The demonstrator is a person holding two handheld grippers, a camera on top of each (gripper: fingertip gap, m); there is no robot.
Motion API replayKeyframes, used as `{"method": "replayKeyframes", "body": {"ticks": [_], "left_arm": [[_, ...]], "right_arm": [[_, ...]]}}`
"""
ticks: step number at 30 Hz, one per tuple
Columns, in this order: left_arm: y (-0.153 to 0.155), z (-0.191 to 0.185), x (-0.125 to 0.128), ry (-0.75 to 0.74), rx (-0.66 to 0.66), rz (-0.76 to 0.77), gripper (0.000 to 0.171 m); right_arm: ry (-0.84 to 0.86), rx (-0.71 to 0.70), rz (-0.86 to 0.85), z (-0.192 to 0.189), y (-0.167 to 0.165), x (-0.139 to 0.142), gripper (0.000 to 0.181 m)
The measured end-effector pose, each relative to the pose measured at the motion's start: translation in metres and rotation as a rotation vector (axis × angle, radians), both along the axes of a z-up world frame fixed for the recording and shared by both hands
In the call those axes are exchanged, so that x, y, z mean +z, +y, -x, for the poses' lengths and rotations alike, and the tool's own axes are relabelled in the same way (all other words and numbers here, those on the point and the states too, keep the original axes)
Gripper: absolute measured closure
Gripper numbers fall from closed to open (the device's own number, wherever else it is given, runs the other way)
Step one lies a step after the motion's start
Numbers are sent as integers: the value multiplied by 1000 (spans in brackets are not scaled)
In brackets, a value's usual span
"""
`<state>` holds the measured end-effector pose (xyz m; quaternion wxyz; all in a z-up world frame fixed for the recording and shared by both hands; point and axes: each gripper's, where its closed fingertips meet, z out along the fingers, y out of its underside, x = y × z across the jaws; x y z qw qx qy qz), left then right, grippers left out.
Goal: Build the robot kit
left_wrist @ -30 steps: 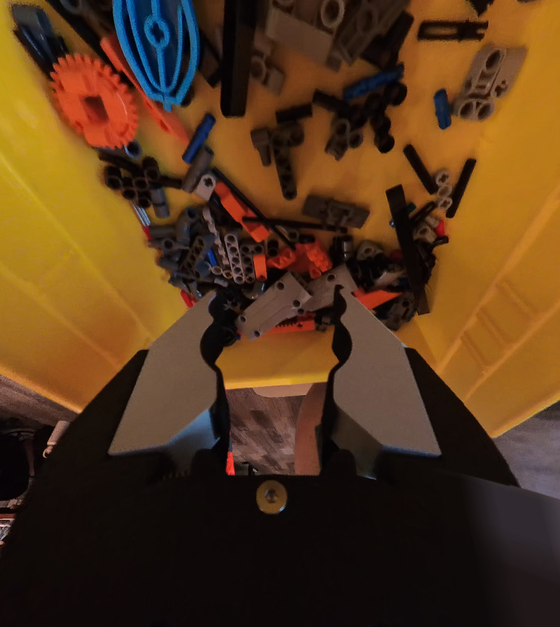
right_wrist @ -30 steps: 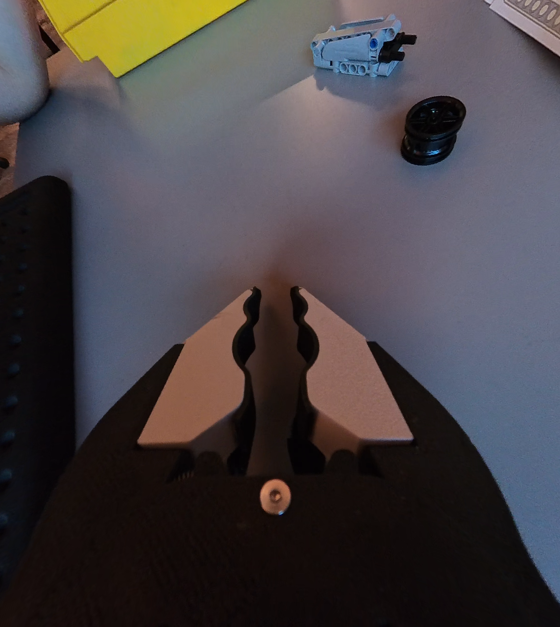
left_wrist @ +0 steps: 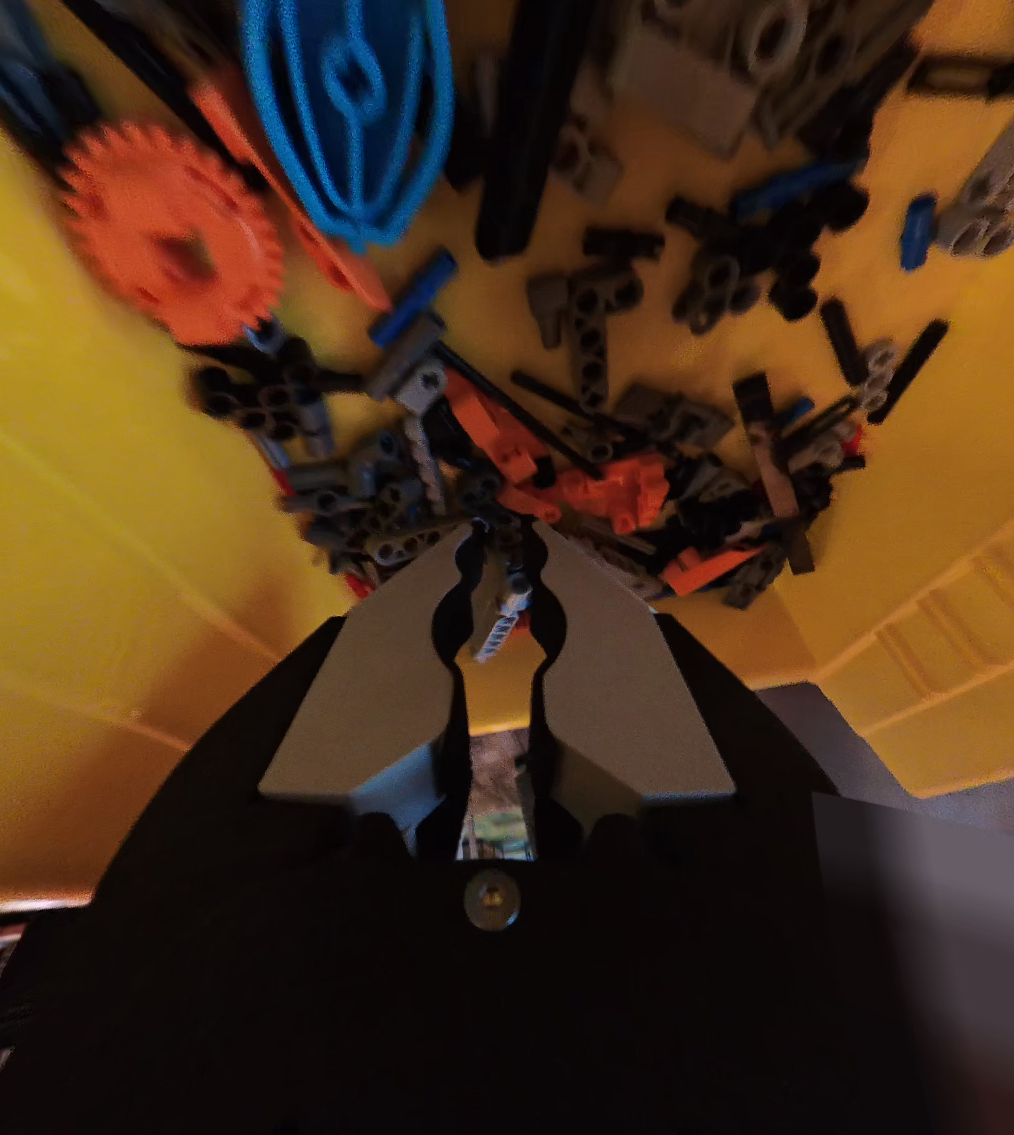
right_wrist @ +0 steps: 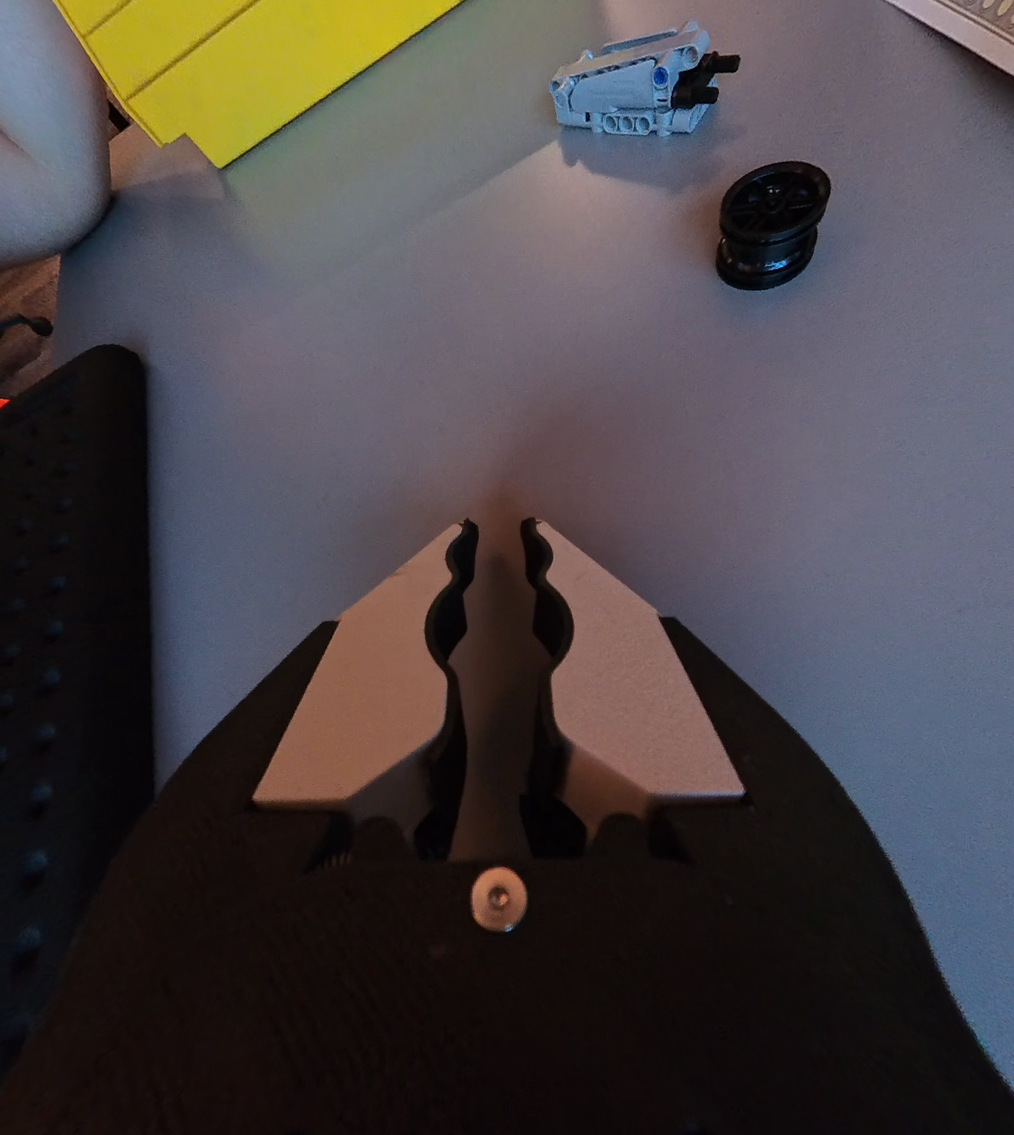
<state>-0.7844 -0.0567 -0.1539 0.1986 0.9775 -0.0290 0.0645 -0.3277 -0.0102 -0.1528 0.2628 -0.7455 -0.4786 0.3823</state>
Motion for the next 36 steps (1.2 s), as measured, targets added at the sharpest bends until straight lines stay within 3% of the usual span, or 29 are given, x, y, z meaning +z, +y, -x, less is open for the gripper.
{"method": "replayKeyframes", "body": {"ticks": [5, 6, 8, 10, 13, 19, 22, 24, 29, 33, 36], "left_arm": [[44, 7, 8, 39, 33, -209, 167], [45, 6, 11, 40, 36, -228, 160], [27, 4, 15, 47, 57, -186, 126], [-1, 0, 18, 49, 70, -95, 116], [-19, -8, 20, 22, 71, -37, 136], [-30, -15, 3, 29, 21, 114, 128], [-32, -27, 0, -31, -11, 162, 150], [-31, -28, 0, -32, -32, 165, 152], [-6, -28, 1, -59, -96, 43, 159], [34, -22, 3, -23, -127, -126, 162], [67, -18, 12, 8, -78, -292, 162]], "right_arm": [[1, 2, 1, 0, 0, 0, 165], [1, 2, 1, 0, 0, 0, 165], [2, 3, 2, 0, 0, 0, 165], [3, 4, 6, 0, -1, 0, 165], [5, 4, 10, 0, -1, 0, 165], [2, 5, 2, 0, -1, 0, 165], [4, 7, 4, 0, -1, 0, 165], [6, 8, 8, 0, -1, 0, 164], [10, 9, 16, 0, -1, 0, 164], [12, 12, 22, 0, -2, 0, 164], [14, 14, 25, 0, -2, 1, 164]]}}
